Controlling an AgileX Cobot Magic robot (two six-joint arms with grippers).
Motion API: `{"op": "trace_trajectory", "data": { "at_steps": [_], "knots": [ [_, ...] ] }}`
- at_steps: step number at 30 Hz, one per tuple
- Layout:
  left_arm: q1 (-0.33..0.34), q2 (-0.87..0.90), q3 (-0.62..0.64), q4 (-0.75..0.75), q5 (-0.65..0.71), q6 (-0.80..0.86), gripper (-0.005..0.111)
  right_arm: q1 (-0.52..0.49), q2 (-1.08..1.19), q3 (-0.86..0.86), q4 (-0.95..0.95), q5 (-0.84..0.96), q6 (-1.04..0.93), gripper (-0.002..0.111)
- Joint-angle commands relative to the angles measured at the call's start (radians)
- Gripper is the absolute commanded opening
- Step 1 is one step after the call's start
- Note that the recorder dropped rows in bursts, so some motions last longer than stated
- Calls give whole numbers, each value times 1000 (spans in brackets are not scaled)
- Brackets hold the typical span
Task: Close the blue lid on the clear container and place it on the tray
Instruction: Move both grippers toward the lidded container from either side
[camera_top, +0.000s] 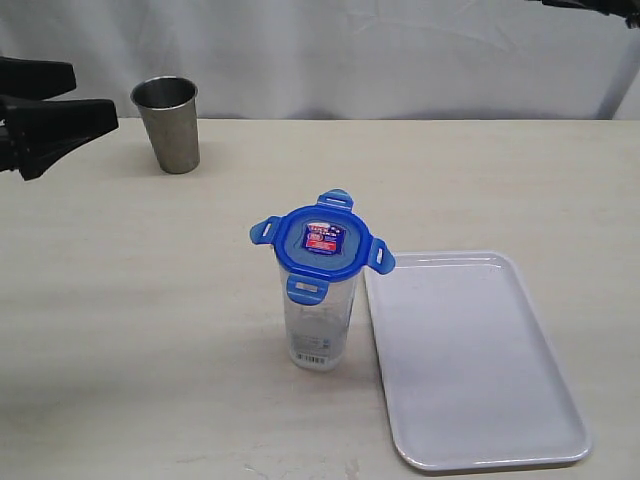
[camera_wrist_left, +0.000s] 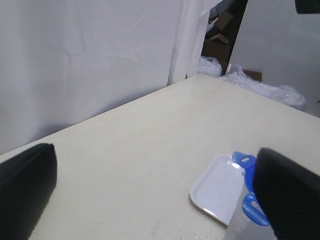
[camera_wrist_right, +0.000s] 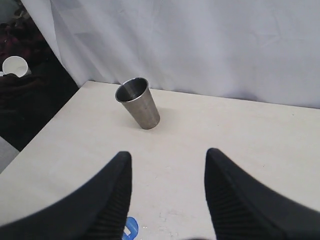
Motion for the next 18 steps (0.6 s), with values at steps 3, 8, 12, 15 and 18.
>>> {"op": "trace_trajectory", "data": {
  "at_steps": [3,8,12,15,18],
  "knots": [
    [-2,-10,-10,67,16,28,105,1,14,-5,-77,13,55,45],
    [-12,28,-10,308,16,28,105,1,65,-5,-186,2,167,45],
    [-129,133,-59,419,-42,28,105,1,121,-5,-191,13,170,45],
    [-260,236,-121,442,-86,28,105,-1,162,-5,-194,13,170,45],
    [-329,316,-175,443,-67,28,105,-1,188,-5,-250,6,195,45]
  ]
}}
